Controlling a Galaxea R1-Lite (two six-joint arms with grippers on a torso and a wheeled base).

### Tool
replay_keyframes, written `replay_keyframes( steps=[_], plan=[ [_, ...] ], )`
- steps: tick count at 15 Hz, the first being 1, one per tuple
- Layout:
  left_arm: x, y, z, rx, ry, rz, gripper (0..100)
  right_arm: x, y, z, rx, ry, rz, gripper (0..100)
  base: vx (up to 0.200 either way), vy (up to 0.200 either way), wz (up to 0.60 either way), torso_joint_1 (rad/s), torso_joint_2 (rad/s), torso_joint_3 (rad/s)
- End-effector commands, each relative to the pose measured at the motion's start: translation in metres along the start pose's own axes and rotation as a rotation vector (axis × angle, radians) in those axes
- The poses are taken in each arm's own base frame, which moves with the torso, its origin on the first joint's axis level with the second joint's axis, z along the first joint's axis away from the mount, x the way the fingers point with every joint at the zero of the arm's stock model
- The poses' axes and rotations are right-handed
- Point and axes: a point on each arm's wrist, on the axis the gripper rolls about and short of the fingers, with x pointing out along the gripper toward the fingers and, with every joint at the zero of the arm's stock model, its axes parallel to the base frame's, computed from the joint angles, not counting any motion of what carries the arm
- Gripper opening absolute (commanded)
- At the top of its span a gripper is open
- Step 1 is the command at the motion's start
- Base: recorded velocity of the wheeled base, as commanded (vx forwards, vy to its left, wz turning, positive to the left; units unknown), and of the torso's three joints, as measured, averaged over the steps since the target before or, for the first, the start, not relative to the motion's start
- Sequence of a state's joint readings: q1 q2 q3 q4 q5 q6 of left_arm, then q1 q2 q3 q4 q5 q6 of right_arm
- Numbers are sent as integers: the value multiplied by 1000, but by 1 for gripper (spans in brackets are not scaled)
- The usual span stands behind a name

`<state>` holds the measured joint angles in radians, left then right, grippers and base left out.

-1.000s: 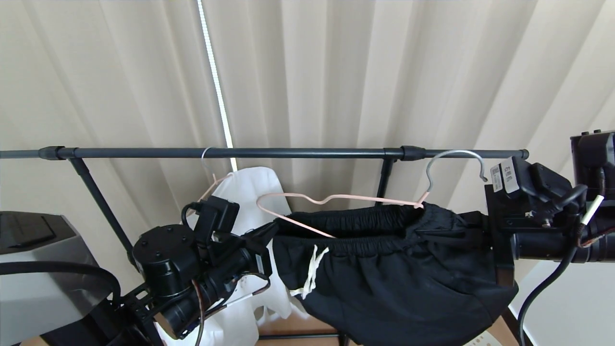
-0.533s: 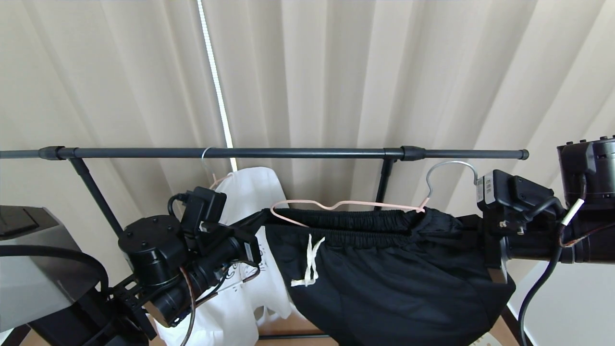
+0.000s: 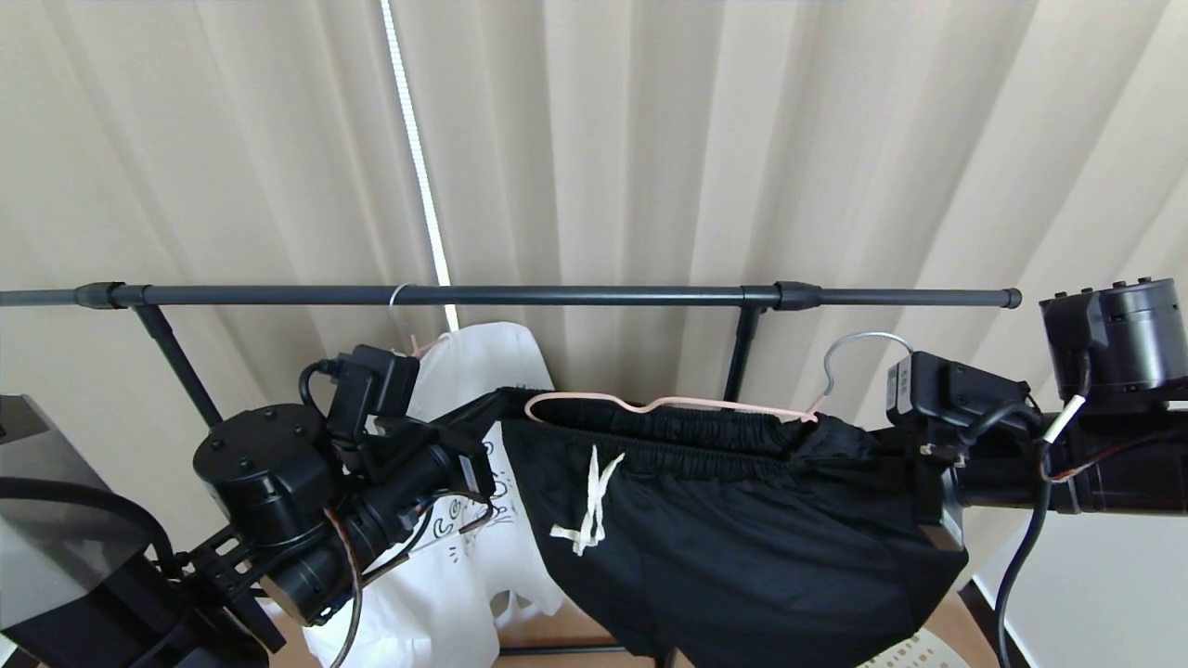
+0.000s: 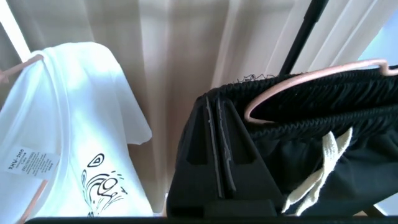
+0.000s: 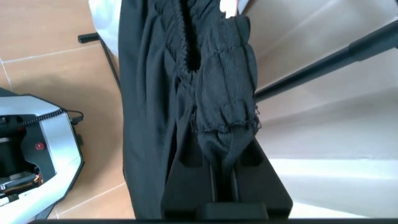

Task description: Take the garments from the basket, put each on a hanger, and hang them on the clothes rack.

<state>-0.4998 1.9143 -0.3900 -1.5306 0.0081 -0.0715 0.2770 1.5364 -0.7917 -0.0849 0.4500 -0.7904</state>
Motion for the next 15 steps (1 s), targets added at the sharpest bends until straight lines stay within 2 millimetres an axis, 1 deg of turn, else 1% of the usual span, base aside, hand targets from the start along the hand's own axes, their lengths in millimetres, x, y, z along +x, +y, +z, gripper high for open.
replay_keyframes(
  steps=[1,6,10,14,15],
  plan=[
    [-3,2,7,-1,-25,5,0,7,0,-5,-7,30,6,0,0,0,0,0,0,0],
    [-1,10,13,8,-47,33,0,8,-1,-6,-19,41,3,0,0,0,0,0,0,0],
    [-4,10,19,8,-67,33,0,18,-2,-12,-20,98,-6,0,0,0,0,0,0,0],
    [-9,9,25,8,-56,31,0,21,-3,-15,-36,118,-8,0,0,0,0,0,0,0],
    [-9,8,26,9,-56,29,0,25,-3,-17,-31,133,-1,0,0,0,0,0,0,0]
  ],
)
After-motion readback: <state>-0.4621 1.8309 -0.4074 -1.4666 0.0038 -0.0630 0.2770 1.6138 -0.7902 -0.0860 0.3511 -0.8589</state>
